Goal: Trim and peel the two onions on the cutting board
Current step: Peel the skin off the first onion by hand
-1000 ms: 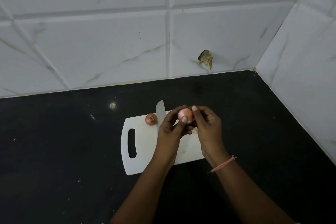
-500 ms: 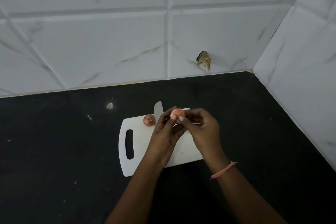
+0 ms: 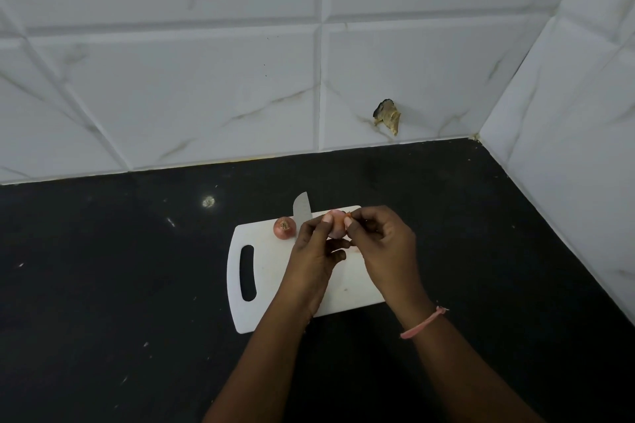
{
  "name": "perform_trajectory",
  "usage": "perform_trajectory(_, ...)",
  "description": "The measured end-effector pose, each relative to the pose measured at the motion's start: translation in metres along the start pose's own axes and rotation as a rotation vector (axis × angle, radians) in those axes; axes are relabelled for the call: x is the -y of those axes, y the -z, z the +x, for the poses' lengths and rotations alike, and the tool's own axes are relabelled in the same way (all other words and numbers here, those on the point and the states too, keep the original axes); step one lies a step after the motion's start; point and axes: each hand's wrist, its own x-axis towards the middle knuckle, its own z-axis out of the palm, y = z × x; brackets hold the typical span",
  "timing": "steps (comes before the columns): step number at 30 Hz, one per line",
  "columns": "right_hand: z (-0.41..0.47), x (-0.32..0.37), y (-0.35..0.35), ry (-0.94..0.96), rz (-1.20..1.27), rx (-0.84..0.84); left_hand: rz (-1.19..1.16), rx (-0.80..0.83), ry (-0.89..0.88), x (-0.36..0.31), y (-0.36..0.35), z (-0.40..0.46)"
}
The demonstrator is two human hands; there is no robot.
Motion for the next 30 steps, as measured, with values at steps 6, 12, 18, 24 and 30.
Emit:
perform_trajectory(6,0.002,-0.004,0.001,-0.082,0.035,0.017,0.039,-0.023,-0.038,-0.003,0.003,0.001)
perform_trajectory(12,0.005,0.000,0.004,-0.289,0.240,-0.054,-0.126,0.001,0.027,-0.007,0.005,-0.003)
perform_trajectory(18,0.005,-0.003,0.002,-0.450,0.402,-0.161,-0.199,-0.062,0.084,-0.008,0.000,-0.005)
perform_trajectory(24,0.010,-0.029,0.011,-0.402,0.100,-0.192,-0.291,-0.092,0.096,-0.013,0.005,-0.005)
perform_trajectory(30,0.006,-0.031,0.009,-0.103,-0.272,-0.085,-0.069,-0.024,-0.045,-0.010,0.012,-0.007)
